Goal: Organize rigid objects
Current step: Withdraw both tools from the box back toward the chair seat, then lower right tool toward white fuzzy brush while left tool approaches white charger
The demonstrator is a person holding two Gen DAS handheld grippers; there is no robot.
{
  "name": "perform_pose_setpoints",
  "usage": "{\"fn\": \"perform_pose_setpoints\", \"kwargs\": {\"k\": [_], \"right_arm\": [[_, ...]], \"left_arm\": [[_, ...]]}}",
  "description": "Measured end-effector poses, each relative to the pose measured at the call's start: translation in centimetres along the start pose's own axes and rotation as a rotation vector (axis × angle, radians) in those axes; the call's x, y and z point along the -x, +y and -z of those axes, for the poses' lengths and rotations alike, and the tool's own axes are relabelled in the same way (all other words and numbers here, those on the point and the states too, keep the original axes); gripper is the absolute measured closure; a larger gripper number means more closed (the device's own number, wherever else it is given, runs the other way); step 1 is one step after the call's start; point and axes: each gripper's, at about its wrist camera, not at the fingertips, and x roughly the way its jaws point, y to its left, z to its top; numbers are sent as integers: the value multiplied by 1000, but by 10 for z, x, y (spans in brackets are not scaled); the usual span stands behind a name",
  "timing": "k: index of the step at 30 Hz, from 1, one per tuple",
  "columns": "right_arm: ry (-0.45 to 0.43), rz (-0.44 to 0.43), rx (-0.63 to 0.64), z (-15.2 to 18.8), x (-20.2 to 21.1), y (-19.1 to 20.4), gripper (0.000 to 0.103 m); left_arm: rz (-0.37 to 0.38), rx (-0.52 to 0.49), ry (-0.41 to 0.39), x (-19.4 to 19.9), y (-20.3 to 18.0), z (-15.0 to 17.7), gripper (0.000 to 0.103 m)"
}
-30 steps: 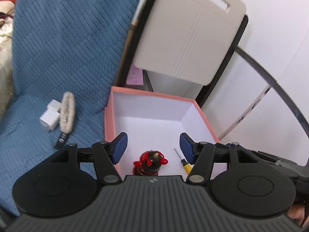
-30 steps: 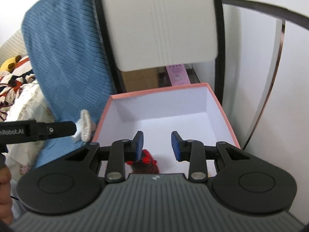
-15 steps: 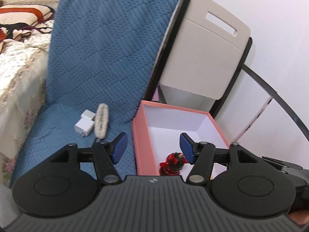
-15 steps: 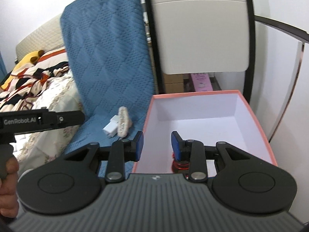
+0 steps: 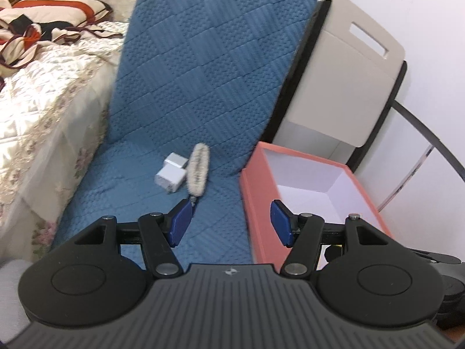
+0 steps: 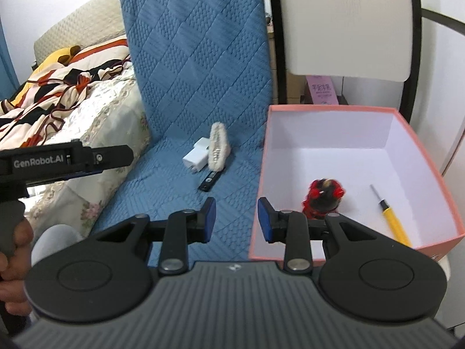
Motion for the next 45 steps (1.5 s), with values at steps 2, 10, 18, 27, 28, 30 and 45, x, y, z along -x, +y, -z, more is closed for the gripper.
{"fn": "perform_pose_setpoints", "kwargs": {"k": [2,10,18,27,28,30,45], "right_arm": [[8,4,-9,5,-6,8,68],[60,10,3,20,-27,32,68],[68,19,0,20,-43,32,68],[56,9,-2,10,-85,33,68],[55,9,-9,9,-89,32,68],[48,1,-5,6,-98,32,68],[79,-40,67,-23,-165,30,30]], "left_arm": [[-15,1,3,1,12,4,38],[-48,7,27,5,44,17,38],[-50,15,45,-13,52,19,35],[-41,55,108,-68,66,9,30],[-40,62,111,-75,70,6,30],[-56,66,102,-87,78,2,30],[-111,174,143,-178,139,-43,30]]}}
